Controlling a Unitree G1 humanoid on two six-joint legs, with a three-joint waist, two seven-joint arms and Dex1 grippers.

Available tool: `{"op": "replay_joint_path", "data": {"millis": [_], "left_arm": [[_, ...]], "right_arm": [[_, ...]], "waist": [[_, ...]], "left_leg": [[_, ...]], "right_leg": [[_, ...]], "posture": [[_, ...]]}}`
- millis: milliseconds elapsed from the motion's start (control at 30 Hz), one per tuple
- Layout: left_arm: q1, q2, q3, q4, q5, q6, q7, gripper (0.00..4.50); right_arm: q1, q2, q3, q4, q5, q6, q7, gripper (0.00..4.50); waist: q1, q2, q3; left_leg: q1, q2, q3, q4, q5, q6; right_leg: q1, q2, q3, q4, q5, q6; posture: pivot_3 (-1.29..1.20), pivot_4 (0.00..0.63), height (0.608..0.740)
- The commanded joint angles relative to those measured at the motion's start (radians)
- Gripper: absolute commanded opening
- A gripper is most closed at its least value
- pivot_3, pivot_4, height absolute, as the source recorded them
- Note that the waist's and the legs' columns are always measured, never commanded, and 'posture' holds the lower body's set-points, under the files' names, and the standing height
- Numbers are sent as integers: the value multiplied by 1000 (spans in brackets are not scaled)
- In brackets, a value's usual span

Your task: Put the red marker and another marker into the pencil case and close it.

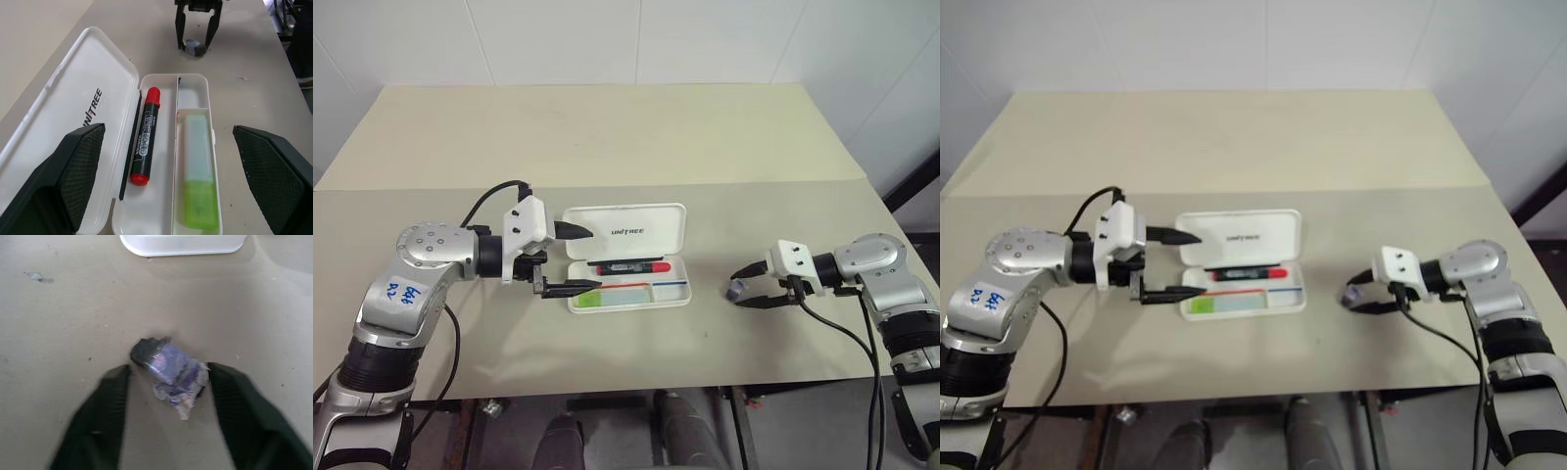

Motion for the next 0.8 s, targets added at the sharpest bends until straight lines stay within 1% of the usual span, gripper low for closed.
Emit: {"op": "replay_joint_path", "data": {"millis": [33,67,100,133,400,433,600,667,800], "left_arm": [[7,5,32,-32,-19,-13,16,4500],[6,-1,35,-28,-19,-22,21,4500],[6,-4,38,-26,-20,-28,24,4500],[7,-7,42,-20,-19,-43,24,4500],[9,-41,91,31,-57,-156,6,4500],[10,-68,120,41,-96,-187,-3,4500],[36,-94,173,75,-171,-246,-65,4500],[49,-89,182,86,-184,-262,-90,4500],[103,-48,197,128,-202,-288,-195,4500]], "right_arm": [[-8,-6,-22,-15,13,21,14,924],[-7,-6,-27,-23,18,29,10,571],[-4,-6,-30,-31,22,34,7,333],[-1,-5,-40,-43,30,45,-5,263],[85,-18,-119,-202,88,162,-96,263],[99,-21,-137,-241,100,191,-117,263],[144,-17,-195,-435,150,324,-209,262],[156,-5,-205,-515,166,385,-250,262],[198,66,-204,-760,235,593,-403,262]], "waist": [[-4,0,0],[-5,0,0],[-6,0,0],[-6,0,0],[-5,1,0],[-5,1,1],[-6,2,1],[-5,2,1],[-5,2,1]], "left_leg": [[0,0,0,0,0,0],[0,0,0,0,0,0],[0,0,0,0,0,0],[0,0,0,0,0,0],[0,0,0,-1,0,1],[0,0,0,-1,0,1],[0,0,0,-2,0,1],[0,0,0,-2,0,1],[0,0,0,-2,0,1]], "right_leg": [[0,0,0,0,0,0],[0,0,0,0,0,0],[0,0,0,0,0,0],[0,0,0,0,0,0],[0,0,0,0,2,3],[0,0,0,0,2,4],[0,0,0,-1,2,4],[0,0,0,-1,2,4],[0,0,0,-1,2,3]], "posture": [[0,150,740],[0,150,740],[0,150,740],[0,150,740],[0,150,740],[0,150,740],[0,150,740],[0,150,740],[0,150,740]]}}
